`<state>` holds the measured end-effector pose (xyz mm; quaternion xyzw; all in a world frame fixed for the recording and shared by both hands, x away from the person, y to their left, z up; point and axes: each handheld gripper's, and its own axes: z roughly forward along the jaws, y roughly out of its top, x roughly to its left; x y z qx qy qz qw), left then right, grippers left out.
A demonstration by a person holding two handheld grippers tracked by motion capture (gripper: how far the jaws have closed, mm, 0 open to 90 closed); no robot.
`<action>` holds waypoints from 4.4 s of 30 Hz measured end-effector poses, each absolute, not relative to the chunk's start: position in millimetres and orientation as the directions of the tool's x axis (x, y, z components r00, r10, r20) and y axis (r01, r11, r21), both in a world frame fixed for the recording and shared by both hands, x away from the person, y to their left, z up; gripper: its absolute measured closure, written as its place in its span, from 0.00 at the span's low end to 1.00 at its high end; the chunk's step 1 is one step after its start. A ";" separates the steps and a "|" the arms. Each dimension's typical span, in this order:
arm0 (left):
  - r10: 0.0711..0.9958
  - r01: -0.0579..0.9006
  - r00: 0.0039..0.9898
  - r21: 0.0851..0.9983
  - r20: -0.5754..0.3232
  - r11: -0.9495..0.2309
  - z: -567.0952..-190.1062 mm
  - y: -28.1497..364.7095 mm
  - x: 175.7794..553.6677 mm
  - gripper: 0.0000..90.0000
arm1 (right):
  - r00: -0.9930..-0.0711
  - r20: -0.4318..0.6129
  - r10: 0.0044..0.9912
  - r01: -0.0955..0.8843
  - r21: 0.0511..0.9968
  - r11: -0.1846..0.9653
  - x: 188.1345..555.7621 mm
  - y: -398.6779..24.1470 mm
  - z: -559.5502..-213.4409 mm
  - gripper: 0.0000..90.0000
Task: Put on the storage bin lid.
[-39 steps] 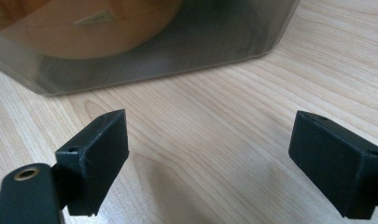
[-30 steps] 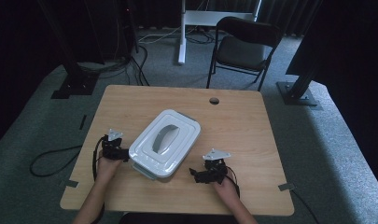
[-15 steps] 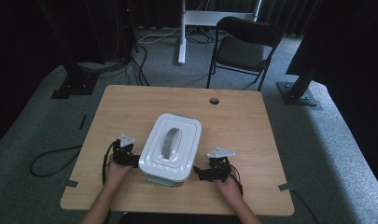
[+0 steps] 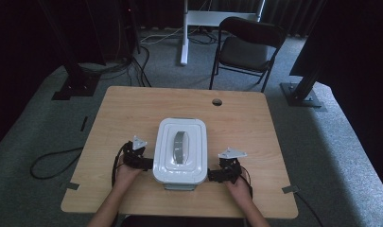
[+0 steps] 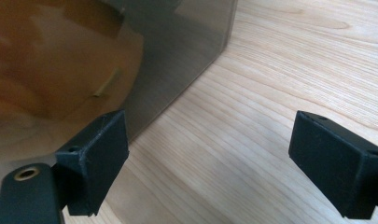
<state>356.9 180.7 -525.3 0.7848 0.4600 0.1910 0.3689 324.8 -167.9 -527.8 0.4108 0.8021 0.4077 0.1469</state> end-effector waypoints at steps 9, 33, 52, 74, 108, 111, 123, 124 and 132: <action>0.871 0.563 0.491 0.770 -0.018 -0.301 -523.9 185.8 355.2 0.00 | -0.595 0.084 0.799 0.539 0.779 0.320 323.1 -183.2 -527.5 0.13; 0.883 0.499 0.470 0.821 0.012 -0.277 -518.0 222.0 322.5 0.00 | -0.542 0.092 0.836 0.543 0.797 0.264 324.3 -198.3 -531.5 0.13; 0.887 0.477 0.461 0.846 -0.012 -0.237 -517.9 246.7 308.5 0.00 | -0.488 0.090 0.868 0.537 0.815 0.217 321.2 -221.3 -524.8 0.13; 0.934 0.539 0.356 0.820 -0.017 -0.191 -528.5 286.3 300.0 0.00 | -0.374 0.103 0.922 0.530 0.839 0.121 312.4 -274.9 -515.6 0.13; 0.991 0.667 0.131 0.743 -0.040 -0.058 -538.3 331.3 280.4 0.00 | -0.207 0.031 0.978 0.608 0.787 0.103 286.1 -320.8 -543.3 0.13; 0.992 0.680 0.118 0.731 -0.038 -0.053 -540.3 331.9 280.6 0.00 | -0.191 0.036 0.981 0.618 0.781 0.091 287.0 -322.7 -545.9 0.13; 0.992 0.712 0.122 0.700 -0.045 -0.056 -545.7 330.7 287.2 0.00 | -0.166 0.023 0.986 0.653 0.752 0.092 293.6 -320.4 -548.8 0.13; 0.992 0.715 0.119 0.697 -0.037 -0.060 -545.7 330.2 287.7 0.00 | -0.170 0.020 0.985 0.655 0.749 0.098 294.2 -319.8 -549.0 0.13; 0.995 0.725 0.101 0.684 0.008 -0.079 -546.2 327.7 291.5 0.00 | -0.143 0.012 0.990 0.686 0.722 0.091 299.3 -318.2 -550.2 0.13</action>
